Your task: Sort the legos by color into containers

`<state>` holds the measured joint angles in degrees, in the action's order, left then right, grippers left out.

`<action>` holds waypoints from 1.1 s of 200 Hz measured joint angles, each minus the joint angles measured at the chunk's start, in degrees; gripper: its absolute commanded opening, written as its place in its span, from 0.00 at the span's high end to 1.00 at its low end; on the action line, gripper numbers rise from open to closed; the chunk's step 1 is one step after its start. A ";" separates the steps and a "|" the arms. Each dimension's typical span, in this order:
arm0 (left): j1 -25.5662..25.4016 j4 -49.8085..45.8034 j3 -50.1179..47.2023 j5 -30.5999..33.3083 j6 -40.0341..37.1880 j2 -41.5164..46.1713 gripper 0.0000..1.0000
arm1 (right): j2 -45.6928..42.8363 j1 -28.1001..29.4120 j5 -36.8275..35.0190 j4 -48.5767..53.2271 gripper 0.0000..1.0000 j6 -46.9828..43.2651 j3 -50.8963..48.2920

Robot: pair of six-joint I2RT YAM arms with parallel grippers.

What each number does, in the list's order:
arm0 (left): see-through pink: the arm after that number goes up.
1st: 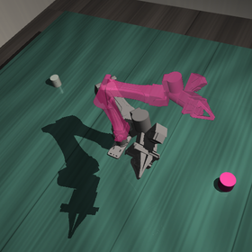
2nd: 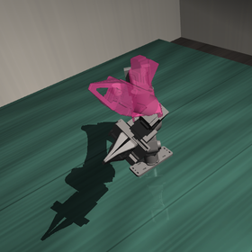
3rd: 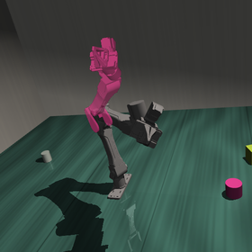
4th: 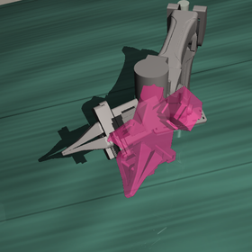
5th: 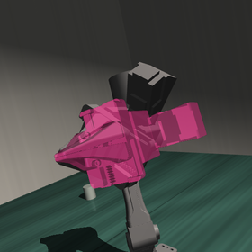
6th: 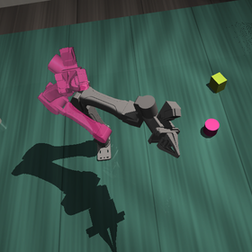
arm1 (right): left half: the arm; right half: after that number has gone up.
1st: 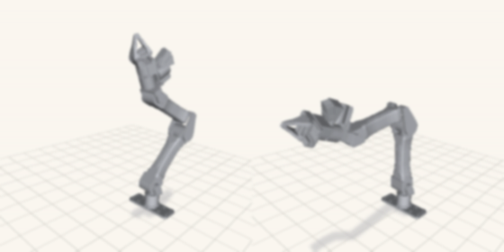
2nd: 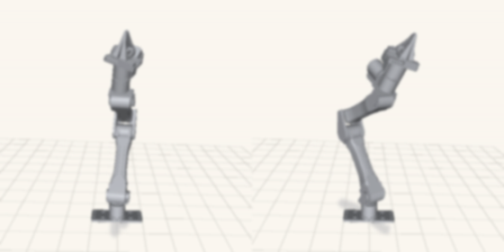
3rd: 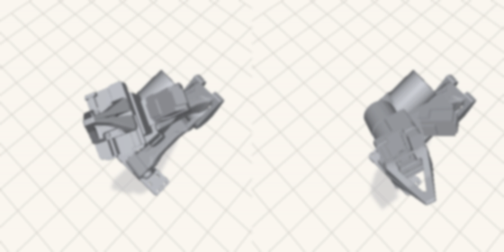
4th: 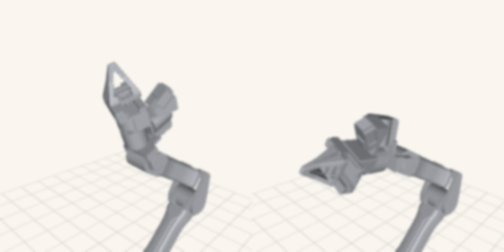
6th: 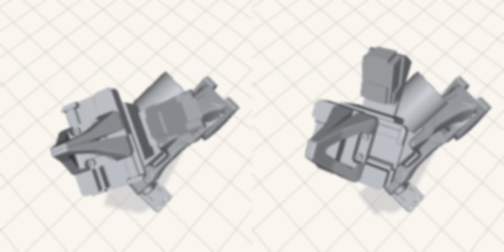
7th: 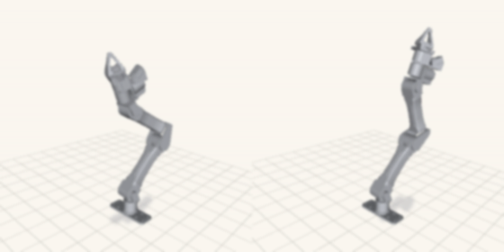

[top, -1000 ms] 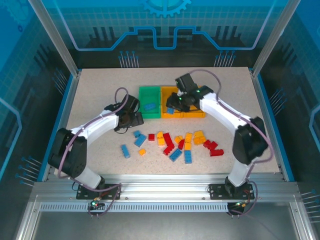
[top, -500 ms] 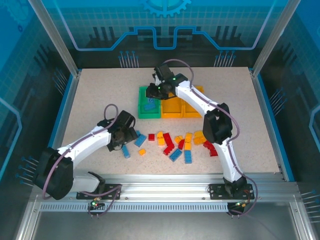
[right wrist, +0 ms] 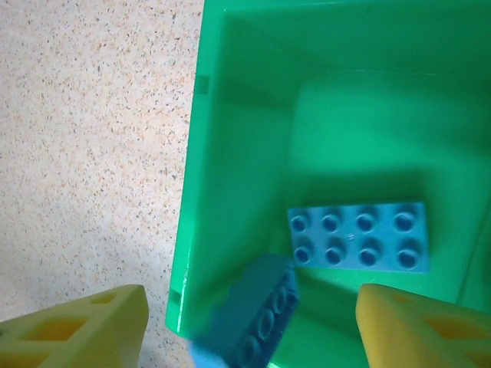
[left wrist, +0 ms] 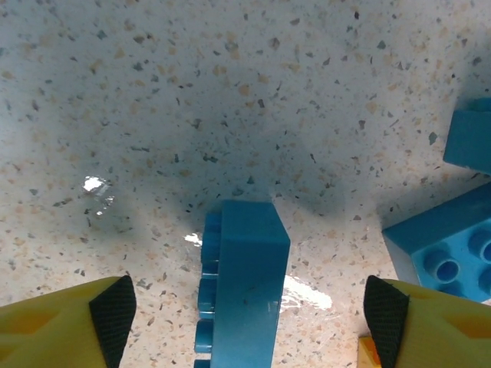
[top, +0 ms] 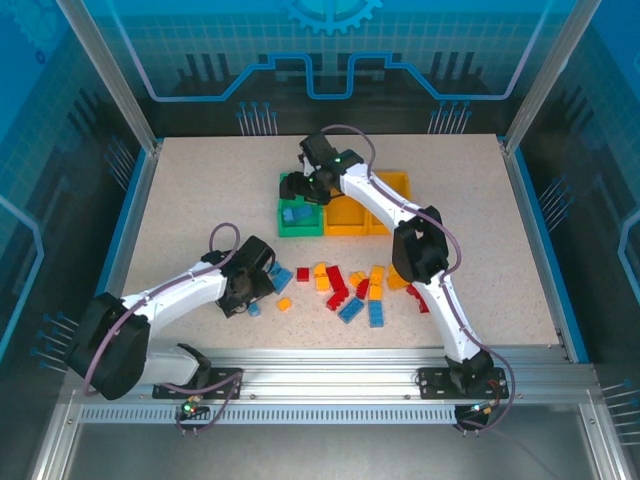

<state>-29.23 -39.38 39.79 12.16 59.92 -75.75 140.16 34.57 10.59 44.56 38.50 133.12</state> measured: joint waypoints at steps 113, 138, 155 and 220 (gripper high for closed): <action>-0.09 5.40 -0.31 -1.49 0.31 -4.70 0.65 | -31.30 -0.11 -4.63 -1.79 0.22 -2.84 -29.03; -0.09 4.96 -0.31 -0.90 0.17 -2.56 0.66 | -41.51 -3.15 -8.07 -2.34 0.23 -3.87 -44.02; -0.09 3.69 0.11 0.02 0.13 -0.44 0.66 | -46.51 -7.43 -10.01 -1.60 0.23 -3.82 -53.33; -0.07 -0.76 14.82 6.93 -6.47 1.22 0.63 | -62.47 -20.79 -13.16 3.30 0.24 -2.47 -78.07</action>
<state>-29.30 -40.14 54.61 19.09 53.45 -74.52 77.69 13.78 -2.57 47.86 36.03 55.05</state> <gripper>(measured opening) 0.367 0.770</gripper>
